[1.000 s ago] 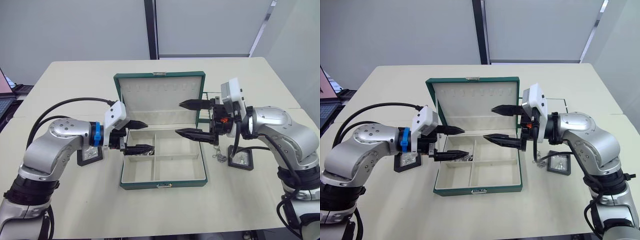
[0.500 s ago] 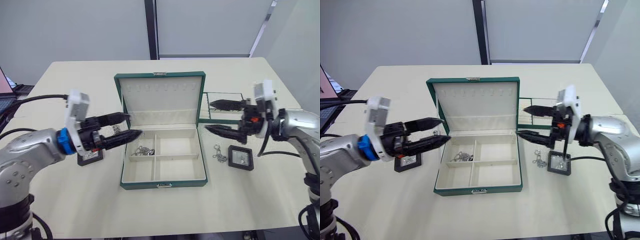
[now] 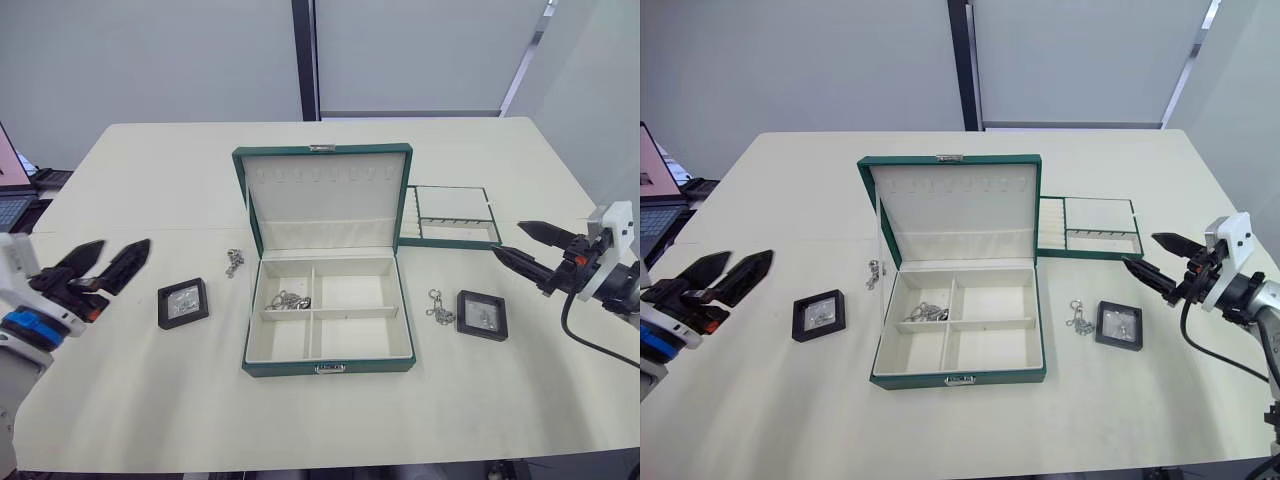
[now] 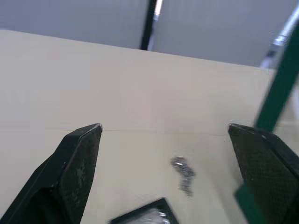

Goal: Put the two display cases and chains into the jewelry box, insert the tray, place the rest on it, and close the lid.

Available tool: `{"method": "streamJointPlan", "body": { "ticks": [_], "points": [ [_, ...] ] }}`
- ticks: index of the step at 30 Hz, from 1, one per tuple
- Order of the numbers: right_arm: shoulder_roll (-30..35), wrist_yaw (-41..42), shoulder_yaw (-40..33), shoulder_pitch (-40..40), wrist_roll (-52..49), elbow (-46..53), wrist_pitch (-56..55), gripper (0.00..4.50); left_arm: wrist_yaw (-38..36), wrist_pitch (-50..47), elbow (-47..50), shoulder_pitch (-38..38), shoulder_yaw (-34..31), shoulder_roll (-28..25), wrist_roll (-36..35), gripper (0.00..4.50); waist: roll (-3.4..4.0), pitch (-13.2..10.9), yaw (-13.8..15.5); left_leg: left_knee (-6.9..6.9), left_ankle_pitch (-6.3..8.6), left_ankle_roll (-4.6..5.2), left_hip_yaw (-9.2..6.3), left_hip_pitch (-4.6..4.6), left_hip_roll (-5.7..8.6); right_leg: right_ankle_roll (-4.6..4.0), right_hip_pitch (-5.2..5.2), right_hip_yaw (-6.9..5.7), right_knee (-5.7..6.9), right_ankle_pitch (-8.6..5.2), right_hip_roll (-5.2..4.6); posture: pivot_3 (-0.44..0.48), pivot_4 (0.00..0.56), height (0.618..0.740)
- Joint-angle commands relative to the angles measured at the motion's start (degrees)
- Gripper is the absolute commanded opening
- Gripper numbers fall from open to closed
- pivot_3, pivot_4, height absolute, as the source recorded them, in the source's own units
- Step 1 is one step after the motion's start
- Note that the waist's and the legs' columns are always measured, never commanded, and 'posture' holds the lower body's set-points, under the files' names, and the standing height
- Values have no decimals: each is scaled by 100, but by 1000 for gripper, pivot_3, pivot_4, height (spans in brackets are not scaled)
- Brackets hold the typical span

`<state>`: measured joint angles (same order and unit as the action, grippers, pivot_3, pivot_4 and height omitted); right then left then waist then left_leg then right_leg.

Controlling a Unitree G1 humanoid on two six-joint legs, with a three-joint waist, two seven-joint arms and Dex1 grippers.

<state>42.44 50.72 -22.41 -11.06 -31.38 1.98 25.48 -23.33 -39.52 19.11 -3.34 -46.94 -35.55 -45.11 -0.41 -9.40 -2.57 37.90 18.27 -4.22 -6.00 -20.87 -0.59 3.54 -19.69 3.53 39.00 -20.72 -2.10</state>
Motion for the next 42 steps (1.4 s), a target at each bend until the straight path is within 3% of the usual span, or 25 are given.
{"method": "streamJointPlan", "body": {
  "ticks": [1, 10, 16, 28, 35, 42],
  "points": [
    [-346, -431, -52, 52, 456, -298, -897, 4500, 486, 1046, -484, 21, 51, 261, 953, 4472, -2, 4, 14, 1, 0, 0, 0, 0, 0, 0, 1, 0, -1, 0, 0, 0, 150, 740],
    [-1206, -1726, -276, 30, 1229, -1410, -2773, 4500, 1332, 2640, -1677, -25, 306, 867, 2302, 4472, -2, 5, 67, 2, 0, -2, 12, 1, -1, 0, -2, 2, 3, 0, -6, 0, 150, 740],
    [-1405, -2177, -326, 112, 1257, -1671, -3090, 4500, 1526, 3058, -1935, -29, 421, 1114, 2482, 4472, -6, 8, 68, 2, -1, -2, 11, 1, -1, 0, -1, -1, 5, 0, -6, 0, 150, 740],
    [-1275, -2160, -344, 18, 965, -1592, -3010, 4500, 1321, 3147, -1894, -71, 698, 960, 2539, 4472, -5, 9, 67, 2, -1, -2, 11, 3, -1, 1, 0, 2, 6, 0, -8, 0, 150, 740],
    [-523, -835, 355, -380, -153, 26, -1306, 4500, -197, 3245, -1412, -418, 826, 471, 1957, 4472, -3, 9, 38, 1, -1, -2, 7, 3, -6, 0, -1, 2, 6, 0, -4, 0, 150, 740],
    [266, 603, 1489, -1395, -1247, 1536, 363, 4500, -2297, 3170, -1627, -766, 1247, -606, 1652, 4472, 1, 8, 33, -2, 2, 3, -18, 1, -7, 0, 3, -7, 0, 0, -7, 0, 150, 740]
  ]
}}
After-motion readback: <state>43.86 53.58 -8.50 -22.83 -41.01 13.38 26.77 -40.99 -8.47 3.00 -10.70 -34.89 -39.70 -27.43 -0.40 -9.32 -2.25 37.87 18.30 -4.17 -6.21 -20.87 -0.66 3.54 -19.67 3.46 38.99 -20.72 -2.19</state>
